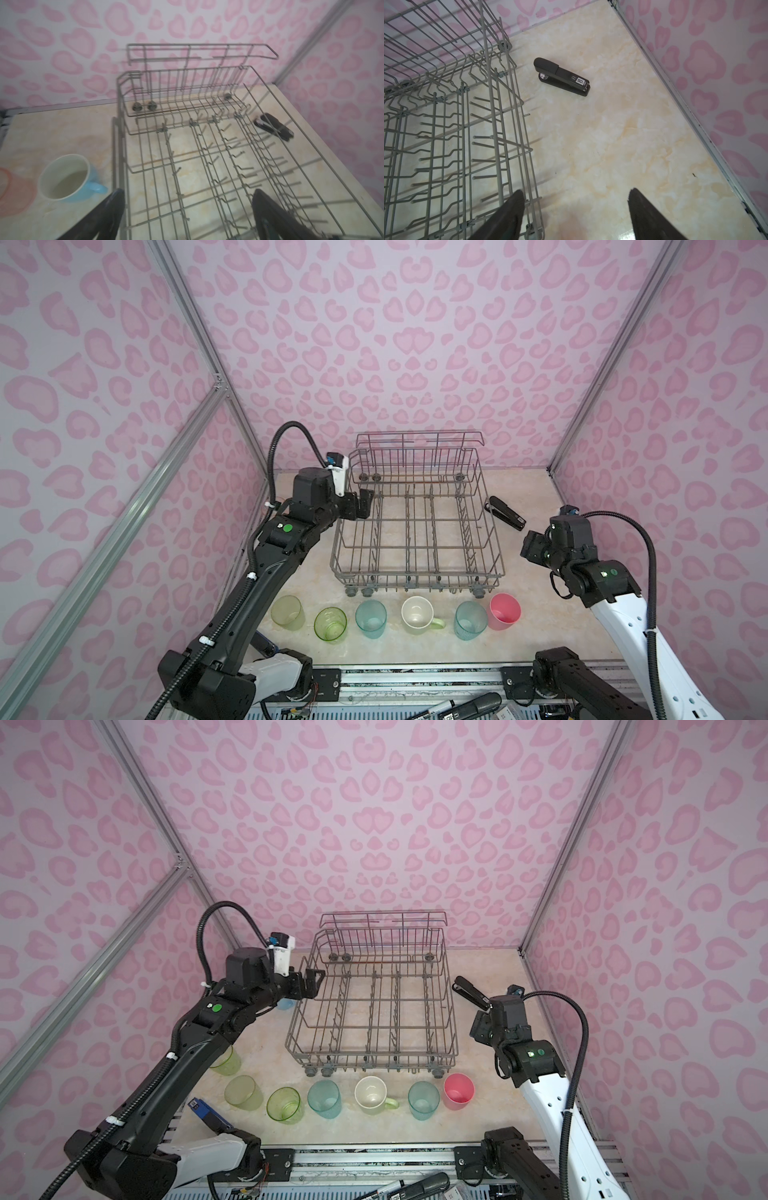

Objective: Load the cups into the dish rack
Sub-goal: 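Lower the right gripper to the pink cup while the left gripper moves over the rack, then close the right gripper on the rim of the pink cup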

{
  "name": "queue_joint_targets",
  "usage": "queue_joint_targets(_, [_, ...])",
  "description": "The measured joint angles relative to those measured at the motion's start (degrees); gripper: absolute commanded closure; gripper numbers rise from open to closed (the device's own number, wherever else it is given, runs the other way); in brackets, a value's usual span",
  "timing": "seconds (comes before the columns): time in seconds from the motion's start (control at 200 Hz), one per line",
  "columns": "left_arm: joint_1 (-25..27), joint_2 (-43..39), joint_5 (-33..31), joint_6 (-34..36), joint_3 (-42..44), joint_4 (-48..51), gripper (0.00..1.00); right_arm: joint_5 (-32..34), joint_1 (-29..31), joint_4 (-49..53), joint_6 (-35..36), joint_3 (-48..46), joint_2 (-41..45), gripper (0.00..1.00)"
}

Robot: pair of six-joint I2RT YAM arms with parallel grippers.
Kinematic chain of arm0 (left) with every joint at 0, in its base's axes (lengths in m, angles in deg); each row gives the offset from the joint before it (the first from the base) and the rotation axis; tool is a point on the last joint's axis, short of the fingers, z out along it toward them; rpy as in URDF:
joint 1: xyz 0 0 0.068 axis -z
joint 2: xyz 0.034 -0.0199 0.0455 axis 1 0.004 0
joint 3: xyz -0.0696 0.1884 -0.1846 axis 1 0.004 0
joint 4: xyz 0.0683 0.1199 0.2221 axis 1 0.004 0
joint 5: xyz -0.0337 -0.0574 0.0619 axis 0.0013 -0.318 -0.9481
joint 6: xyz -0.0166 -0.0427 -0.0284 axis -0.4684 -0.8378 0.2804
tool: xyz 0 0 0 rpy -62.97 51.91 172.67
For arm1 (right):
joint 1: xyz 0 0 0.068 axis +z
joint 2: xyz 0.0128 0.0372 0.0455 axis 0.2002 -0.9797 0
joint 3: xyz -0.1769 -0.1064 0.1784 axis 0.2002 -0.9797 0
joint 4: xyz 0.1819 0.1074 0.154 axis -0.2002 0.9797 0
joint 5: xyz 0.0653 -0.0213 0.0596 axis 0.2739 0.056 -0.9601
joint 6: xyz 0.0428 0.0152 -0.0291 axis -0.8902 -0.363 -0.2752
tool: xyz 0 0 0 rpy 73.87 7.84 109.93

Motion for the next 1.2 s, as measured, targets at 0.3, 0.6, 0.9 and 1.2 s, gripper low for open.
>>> queue_joint_targets(0.3, [8.4,-2.9,5.7,10.1,7.1,0.8,0.01,-4.4,1.9,11.8,-3.5,-1.0,4.4,0.42])
queue_joint_targets(0.6, [11.1,-3.7,6.5,12.1,12.0,-1.7,0.01,-8.2,3.5,19.5,-6.5,-4.7,7.1,0.53])
queue_joint_targets(0.9, [11.3,-3.5,6.5,12.4,12.4,-3.3,0.0,-10.7,7.0,22.5,-9.7,-10.7,10.1,0.6])
queue_joint_targets(1.2, [11.3,-3.9,5.8,12.4,12.9,-3.7,0.0,-11.5,11.2,22.2,-13.3,-13.0,10.4,0.61])
